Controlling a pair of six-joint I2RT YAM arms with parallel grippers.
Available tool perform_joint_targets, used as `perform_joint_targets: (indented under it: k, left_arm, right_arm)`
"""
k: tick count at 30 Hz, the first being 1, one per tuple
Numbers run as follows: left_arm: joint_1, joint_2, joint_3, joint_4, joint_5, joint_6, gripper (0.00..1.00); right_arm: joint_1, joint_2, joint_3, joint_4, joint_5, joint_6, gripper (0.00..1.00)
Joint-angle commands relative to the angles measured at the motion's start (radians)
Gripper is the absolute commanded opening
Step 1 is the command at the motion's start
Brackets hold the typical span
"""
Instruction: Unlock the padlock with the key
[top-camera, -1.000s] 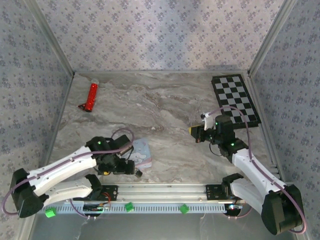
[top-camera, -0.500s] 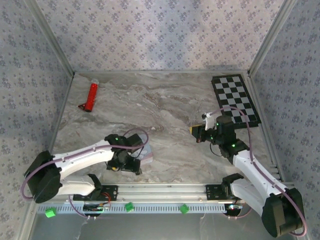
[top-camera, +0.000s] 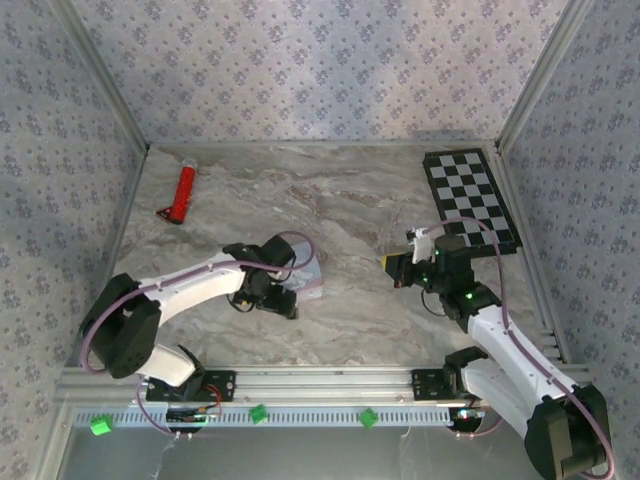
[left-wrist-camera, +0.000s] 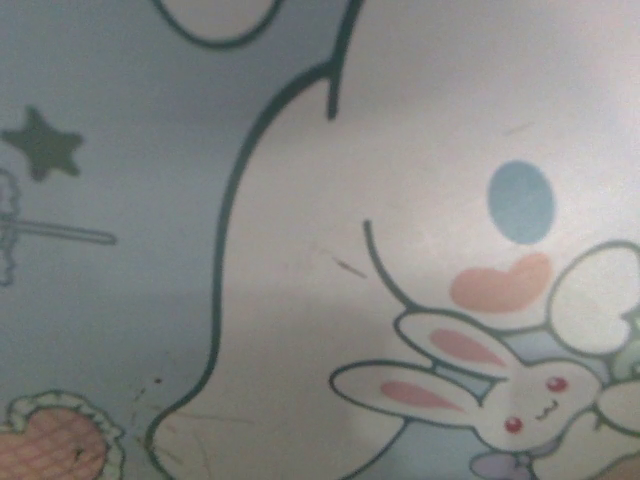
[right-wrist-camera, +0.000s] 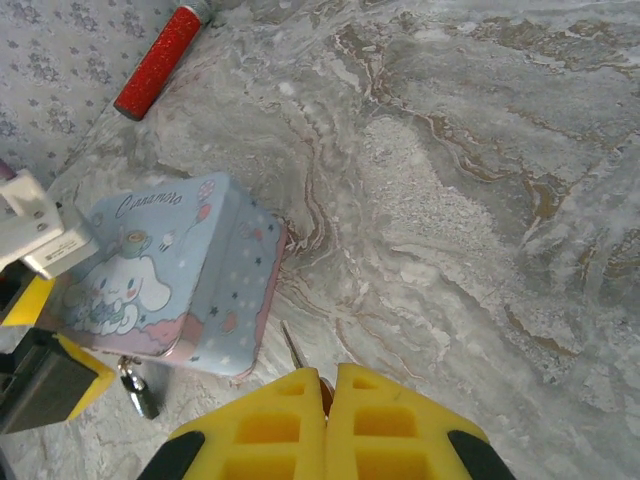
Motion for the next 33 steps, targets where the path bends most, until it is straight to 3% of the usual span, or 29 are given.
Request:
perform_joint_targets:
  k: [1,12,16,20,27,33]
  left_arm:
    - [0.041,0.039,0.049,0.078,-0.011,0.072,0.94]
    - [0.140,0.170,0.184,0.192,0.024,0.123,0.94]
    - [0.146,0.149,0.181,0.209,0.031,0.105,0.94]
    - [0.144,0.014,0.115,0.229,0.024,0.061,0.95]
    - [0.143,-0.355,-0.132,0.367,0.027,-0.033,0.96]
    - [0.143,-0.548,-0.378,0.600,0.141,-0.149,0.94]
  right_arm:
    - [-0.005,-0.019,0.010,-0.037,0.023,0.030,0.00]
    - [-0.004,-0.015,0.030,-0.059,0.050,0.107,0.00]
    - [-0.004,-0.019,0.039,-0.069,0.054,0.127,0.00]
    - [-0.002,-0.018,0.036,-0.062,0.055,0.147,0.00]
    - [0.003,0.018,0.024,-0.010,0.056,0.179,0.00]
    - [0.027,0.063,0.029,0.035,0.055,0.202,0.00]
